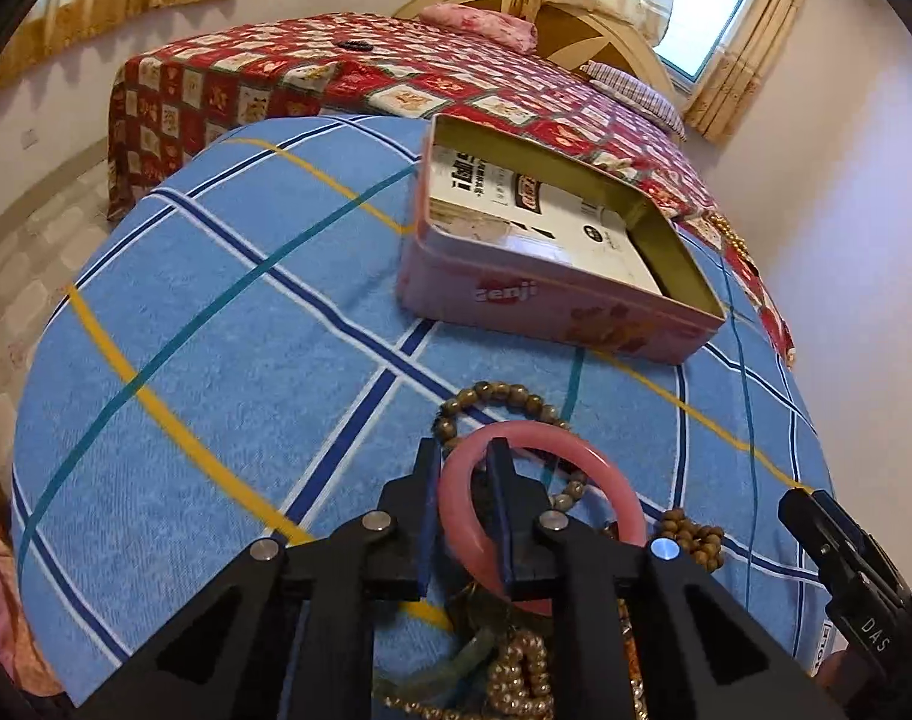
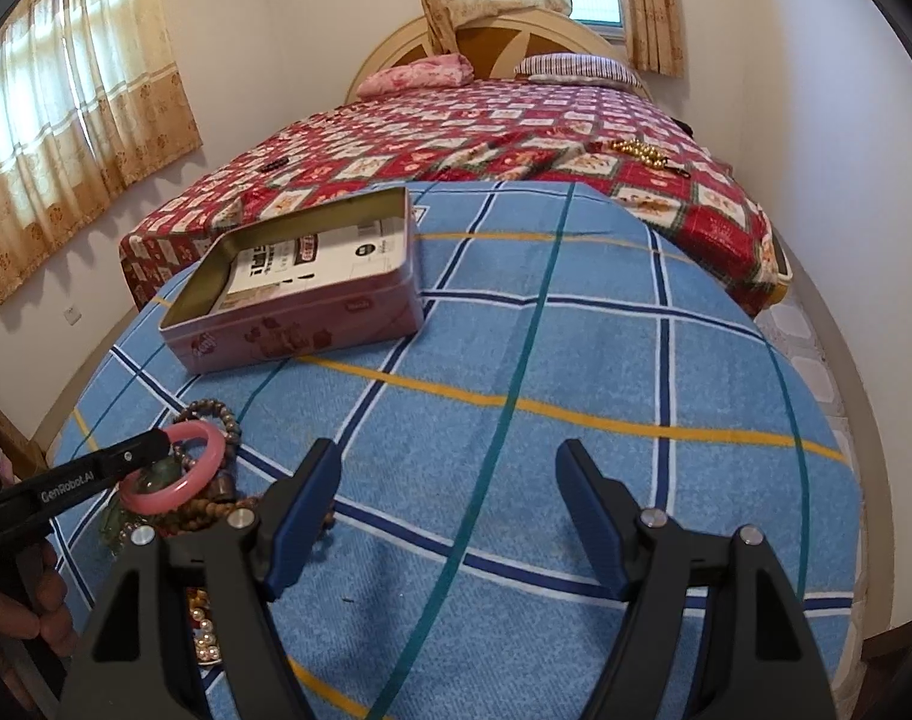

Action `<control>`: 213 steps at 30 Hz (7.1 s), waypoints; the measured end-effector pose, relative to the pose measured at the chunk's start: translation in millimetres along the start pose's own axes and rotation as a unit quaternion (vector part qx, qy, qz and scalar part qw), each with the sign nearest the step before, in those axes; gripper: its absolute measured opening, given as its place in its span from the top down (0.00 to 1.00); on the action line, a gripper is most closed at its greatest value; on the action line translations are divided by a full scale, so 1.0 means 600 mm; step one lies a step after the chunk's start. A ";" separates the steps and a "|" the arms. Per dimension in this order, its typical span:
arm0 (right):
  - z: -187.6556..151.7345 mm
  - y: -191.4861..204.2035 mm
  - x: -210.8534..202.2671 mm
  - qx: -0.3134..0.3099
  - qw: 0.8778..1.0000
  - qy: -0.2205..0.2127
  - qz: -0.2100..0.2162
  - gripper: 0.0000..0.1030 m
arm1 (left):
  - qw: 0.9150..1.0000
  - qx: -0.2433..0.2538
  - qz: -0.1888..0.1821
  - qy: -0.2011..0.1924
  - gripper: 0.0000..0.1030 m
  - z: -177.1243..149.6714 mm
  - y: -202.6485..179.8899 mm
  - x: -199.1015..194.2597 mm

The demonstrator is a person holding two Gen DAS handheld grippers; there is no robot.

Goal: Organize jewelry
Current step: 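Grasp the pink bangle from the jewelry pile with the left gripper, then carry the pink bangle into the pink tin while the right gripper grasps a dark bead bracelet, then release the pink bangle and bead bracelet into the tin, withdraw both grippers, then grasp the green jade bangle with the left gripper and lift it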

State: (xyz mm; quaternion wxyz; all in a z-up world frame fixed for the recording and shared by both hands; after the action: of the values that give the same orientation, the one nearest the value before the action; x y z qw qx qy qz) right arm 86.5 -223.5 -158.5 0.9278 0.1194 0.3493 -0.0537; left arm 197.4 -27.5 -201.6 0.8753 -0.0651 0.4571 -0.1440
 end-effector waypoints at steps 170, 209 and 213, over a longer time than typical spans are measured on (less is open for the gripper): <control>-0.101 0.147 0.032 -0.130 0.971 0.116 0.165 0.67 | 0.996 0.058 0.066 -0.001 0.88 -0.048 0.073 -0.030; -0.097 0.146 0.034 -0.137 0.968 0.118 0.174 0.67 | 0.991 0.064 0.012 -0.116 0.92 0.022 0.020 -0.161; -0.100 0.157 0.047 -0.164 0.967 0.114 0.158 0.79 | 0.991 0.063 0.012 -0.116 0.91 0.021 0.021 -0.161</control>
State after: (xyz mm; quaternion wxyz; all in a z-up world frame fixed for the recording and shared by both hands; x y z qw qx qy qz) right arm 86.9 -117.5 -203.4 0.8855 0.0248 0.4336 0.1652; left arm 158.0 14.5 -122.1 0.9265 -0.0202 0.3429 -0.1538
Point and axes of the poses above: each gripper's, at about its wrist camera, not at the fingertips, and x roughly the way its jaws point, y to its left, z to its top, the point moved 9 cm from there along x, roughly the way its jaws point, and after that the axes turned 5 degrees about z, right-handed, at the moved point
